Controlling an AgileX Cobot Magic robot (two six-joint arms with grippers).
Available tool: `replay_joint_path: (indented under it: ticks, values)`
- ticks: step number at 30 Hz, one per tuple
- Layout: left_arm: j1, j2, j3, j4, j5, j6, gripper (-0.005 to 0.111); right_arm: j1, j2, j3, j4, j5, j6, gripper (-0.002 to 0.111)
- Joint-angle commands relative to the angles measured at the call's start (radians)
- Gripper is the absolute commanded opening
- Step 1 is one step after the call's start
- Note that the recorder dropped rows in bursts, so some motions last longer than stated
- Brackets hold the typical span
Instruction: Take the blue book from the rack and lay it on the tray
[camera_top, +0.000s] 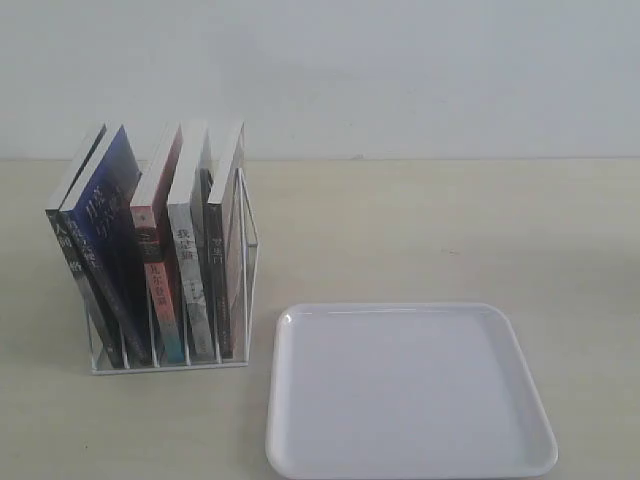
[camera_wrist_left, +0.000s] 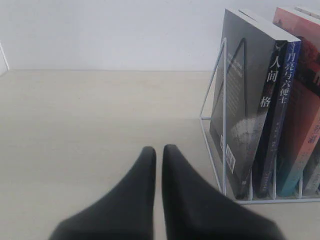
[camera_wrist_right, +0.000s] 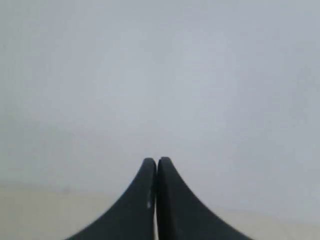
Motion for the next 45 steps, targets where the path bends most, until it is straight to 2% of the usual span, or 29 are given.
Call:
replay_joint_path:
  ticks: [1,4,8,10,15,19,23,25,28,32,33,36,39,45]
  values:
    - [0.0,-0.003,0.003,0.001,-0.007,-0.002,0.004,-0.006,-0.005,0.0,-0.008,-0.347,0.176,0.0]
    - [0.0,-0.003,0.003,0.001,-0.007,-0.002,0.004,-0.006,-0.002,-0.125,-0.08,-0.279,0.227,0.0]
    - [0.0,-0.003,0.003,0.001,-0.007,-0.002,0.004,0.017,0.168,-0.402,-0.255,0.149,0.493,0.0]
    - [0.0,-0.003,0.003,0.001,-0.005,-0.002,0.004,0.033,0.297,-0.538,-0.264,0.391,0.545,0.0]
    - [0.0,-0.003,0.003,0.001,-0.005,-0.002,0.004,0.09,0.602,-0.777,-0.118,0.971,0.406,0.0]
    - [0.0,-0.003,0.003,0.001,-0.005,-0.002,0.004,0.127,0.782,-0.839,-0.004,1.189,0.312,0.0]
    - [0.0,-0.003,0.003,0.001,-0.005,-0.002,0.004,0.148,0.896,-0.838,-0.002,1.227,0.288,0.0]
    - [0.0,-0.003,0.003,0.001,-0.007,-0.002,0.004,0.148,0.95,-0.838,0.057,1.213,0.191,0.0]
    - [0.0,-0.003,0.003,0.001,-0.007,-0.002,0.004,0.148,1.023,-0.838,0.247,1.167,0.028,0.0]
    - [0.0,-0.003,0.003,0.001,-0.007,-0.002,0.004,0.151,1.13,-0.86,0.603,1.156,-0.25,0.0]
    - [0.0,-0.003,0.003,0.001,-0.007,-0.002,0.004,0.158,1.156,-0.875,0.638,1.158,-0.28,0.0]
    - [0.0,-0.003,0.003,0.001,-0.007,-0.002,0.004,0.239,1.243,-0.953,0.608,1.13,-0.229,0.0]
    - [0.0,-0.003,0.003,0.001,-0.007,-0.002,0.004,0.361,1.313,-1.072,0.496,1.11,-0.113,0.0]
    - [0.0,-0.003,0.003,0.001,-0.007,-0.002,0.004,0.629,1.471,-1.368,0.063,1.138,0.28,0.0]
